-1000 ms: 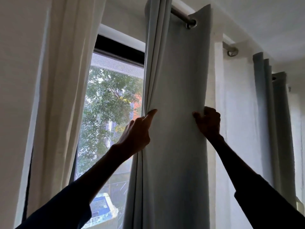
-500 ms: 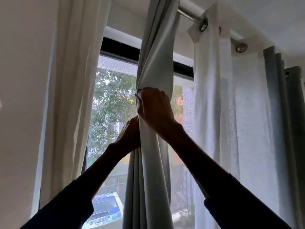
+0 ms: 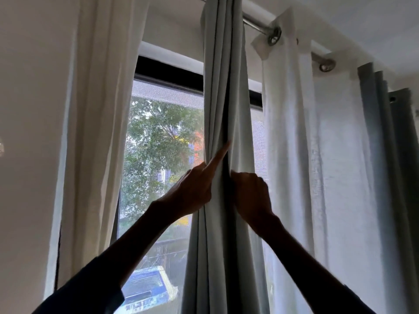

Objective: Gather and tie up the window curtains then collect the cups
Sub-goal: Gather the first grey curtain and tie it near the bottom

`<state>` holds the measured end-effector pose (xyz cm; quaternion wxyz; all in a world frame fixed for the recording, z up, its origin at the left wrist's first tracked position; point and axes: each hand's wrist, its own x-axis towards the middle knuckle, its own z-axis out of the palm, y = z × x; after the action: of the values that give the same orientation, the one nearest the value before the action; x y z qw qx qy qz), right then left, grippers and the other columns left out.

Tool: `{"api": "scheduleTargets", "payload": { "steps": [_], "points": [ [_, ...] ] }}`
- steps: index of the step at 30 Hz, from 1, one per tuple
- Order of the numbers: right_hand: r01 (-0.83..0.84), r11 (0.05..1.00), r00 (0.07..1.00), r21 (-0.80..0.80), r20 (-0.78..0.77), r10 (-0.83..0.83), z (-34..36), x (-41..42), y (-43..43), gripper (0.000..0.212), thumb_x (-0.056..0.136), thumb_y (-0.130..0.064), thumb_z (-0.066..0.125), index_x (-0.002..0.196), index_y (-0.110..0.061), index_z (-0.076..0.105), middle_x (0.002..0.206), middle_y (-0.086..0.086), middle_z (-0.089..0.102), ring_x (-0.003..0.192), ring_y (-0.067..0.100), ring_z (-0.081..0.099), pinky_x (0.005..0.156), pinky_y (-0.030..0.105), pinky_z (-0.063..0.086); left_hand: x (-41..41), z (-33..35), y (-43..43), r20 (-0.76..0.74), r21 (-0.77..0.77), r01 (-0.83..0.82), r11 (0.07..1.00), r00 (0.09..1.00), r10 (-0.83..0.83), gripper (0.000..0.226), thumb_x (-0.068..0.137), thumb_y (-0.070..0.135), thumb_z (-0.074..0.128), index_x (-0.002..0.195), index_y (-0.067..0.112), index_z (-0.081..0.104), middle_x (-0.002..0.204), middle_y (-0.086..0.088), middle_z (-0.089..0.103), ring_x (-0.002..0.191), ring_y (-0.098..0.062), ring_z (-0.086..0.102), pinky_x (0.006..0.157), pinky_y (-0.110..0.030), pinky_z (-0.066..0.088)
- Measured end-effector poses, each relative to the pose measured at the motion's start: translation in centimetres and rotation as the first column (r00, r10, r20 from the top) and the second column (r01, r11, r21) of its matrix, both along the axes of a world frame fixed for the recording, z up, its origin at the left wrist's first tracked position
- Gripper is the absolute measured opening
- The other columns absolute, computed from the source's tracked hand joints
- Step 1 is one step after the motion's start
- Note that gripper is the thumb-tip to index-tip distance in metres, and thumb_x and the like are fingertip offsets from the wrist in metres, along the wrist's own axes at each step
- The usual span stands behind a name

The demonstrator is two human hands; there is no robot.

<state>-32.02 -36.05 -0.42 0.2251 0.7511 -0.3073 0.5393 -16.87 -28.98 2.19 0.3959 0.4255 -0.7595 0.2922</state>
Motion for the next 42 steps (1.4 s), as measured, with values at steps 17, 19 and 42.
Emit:
{"api": "scheduleTargets", "payload": {
  "steps": [17, 19, 42],
  "points": [
    [-0.028, 0.995, 0.997, -0.091, 0.071, 0.034, -1.5, 1.1, 3.2, 0.005, 0.094, -0.017, 0.068, 0.093, -0.016, 0.074, 0.058, -0.007, 0.063, 0.045, 0.008, 0.06, 0.043, 0.006, 0.006, -0.2, 0.3, 1.9, 0.191, 0.01, -0.261, 0.965, 0.948, 0.255, 0.091, 0.092, 0.003, 0.049, 0.156, 0.04, -0.002, 0.091, -0.003, 0.046, 0.072, -0.023, 0.055, 0.063, -0.034, 0.043],
    [-0.012, 0.997, 0.998, -0.078, 0.058, 0.016, -1.4, 0.7, 3.4, 0.004, 0.088, -0.017, 0.075, 0.093, -0.017, 0.075, 0.054, -0.008, 0.061, 0.04, 0.004, 0.052, 0.04, 0.007, 0.002, -0.8, -0.1, 1.9, 0.199, -0.037, -0.334, 0.942, 0.921, 0.334, 0.09, 0.093, 0.004, 0.05, 0.157, 0.038, -0.002, 0.099, -0.011, 0.052, 0.074, -0.025, 0.056, 0.065, -0.032, 0.041],
    [-0.471, 0.882, 0.807, 0.006, 0.406, 0.428, -3.8, -1.1, -1.4, 0.029, 0.082, -0.026, 0.082, 0.11, -0.018, 0.077, 0.107, -0.007, 0.076, 0.087, -0.001, 0.07, 0.078, 0.004, 0.05, -0.1, -0.3, -0.2, -0.244, 0.027, 0.121, 0.992, 0.963, -0.111, 0.057, 0.085, -0.007, 0.055, 0.138, 0.013, 0.057, 0.11, -0.004, 0.072, 0.099, 0.018, 0.054, 0.093, -0.027, 0.039]
  ]
}}
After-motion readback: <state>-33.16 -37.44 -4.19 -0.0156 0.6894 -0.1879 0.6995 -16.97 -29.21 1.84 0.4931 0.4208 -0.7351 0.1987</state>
